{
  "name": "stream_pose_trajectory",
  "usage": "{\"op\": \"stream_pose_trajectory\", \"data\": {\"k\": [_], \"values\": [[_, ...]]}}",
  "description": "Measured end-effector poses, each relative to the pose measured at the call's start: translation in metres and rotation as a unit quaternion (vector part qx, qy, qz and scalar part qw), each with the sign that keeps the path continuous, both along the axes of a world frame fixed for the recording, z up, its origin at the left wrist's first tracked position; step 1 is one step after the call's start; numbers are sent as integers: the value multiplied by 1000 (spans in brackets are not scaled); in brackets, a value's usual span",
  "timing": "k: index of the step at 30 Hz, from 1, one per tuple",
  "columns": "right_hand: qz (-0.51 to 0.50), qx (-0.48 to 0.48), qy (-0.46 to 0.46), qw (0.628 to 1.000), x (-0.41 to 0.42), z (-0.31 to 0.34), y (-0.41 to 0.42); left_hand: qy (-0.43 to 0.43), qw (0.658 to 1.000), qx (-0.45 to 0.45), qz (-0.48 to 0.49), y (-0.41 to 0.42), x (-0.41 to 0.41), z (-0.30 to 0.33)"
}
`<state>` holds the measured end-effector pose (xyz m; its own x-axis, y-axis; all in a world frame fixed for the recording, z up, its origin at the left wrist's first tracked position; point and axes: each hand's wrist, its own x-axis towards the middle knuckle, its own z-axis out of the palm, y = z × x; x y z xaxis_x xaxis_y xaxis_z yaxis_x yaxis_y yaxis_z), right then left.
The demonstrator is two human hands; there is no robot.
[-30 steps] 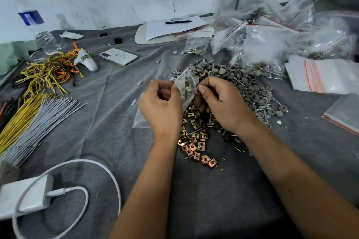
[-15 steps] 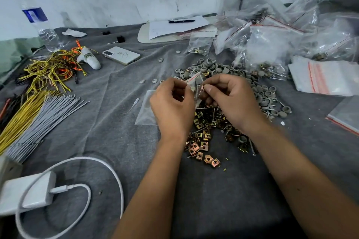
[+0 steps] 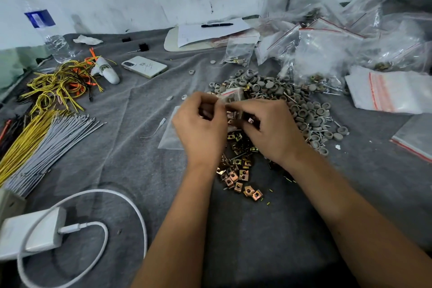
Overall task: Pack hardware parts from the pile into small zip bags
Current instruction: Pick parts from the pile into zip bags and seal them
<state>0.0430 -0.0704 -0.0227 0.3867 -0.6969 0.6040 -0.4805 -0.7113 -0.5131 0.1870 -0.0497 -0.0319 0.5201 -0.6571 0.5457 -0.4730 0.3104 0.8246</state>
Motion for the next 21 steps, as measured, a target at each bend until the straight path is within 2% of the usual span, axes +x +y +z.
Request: {"op": "stream_pose_trajectory", "data": {"k": [4, 8, 11, 21], "values": [[-12, -12, -26, 1000, -6, 1, -4, 91, 994, -14, 64, 0, 5, 3], [26, 42, 160, 986, -14, -1, -10, 150, 983, -28, 100, -1, 6, 6], [46, 80, 230, 969, -12, -2, -9, 151, 983, -25, 101, -1, 6, 6], [49, 110, 269, 956, -8, 3, -4, 143, 986, -12, 80, 2, 4, 6]]}}
